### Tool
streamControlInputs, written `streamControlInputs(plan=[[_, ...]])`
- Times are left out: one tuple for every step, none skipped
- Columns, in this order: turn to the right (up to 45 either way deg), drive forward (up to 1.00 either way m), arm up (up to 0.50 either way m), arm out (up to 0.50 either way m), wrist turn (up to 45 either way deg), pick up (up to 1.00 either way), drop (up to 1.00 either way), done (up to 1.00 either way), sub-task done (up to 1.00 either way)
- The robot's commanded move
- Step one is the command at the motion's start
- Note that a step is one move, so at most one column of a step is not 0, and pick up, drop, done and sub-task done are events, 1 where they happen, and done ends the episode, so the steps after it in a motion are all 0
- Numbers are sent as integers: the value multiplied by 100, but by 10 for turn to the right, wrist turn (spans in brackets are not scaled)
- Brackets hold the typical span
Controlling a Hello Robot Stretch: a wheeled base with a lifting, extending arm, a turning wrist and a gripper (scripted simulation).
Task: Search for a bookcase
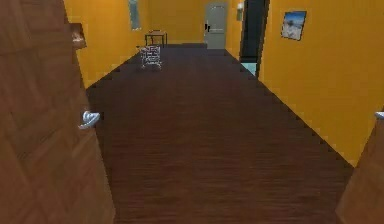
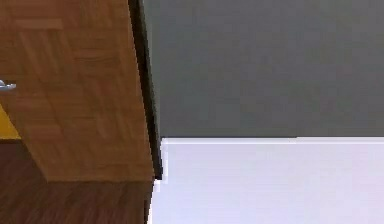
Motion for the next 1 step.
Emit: streamControlInputs(plan=[[0, 100, 0, 0, 0, 0, 0, 0, 0]])
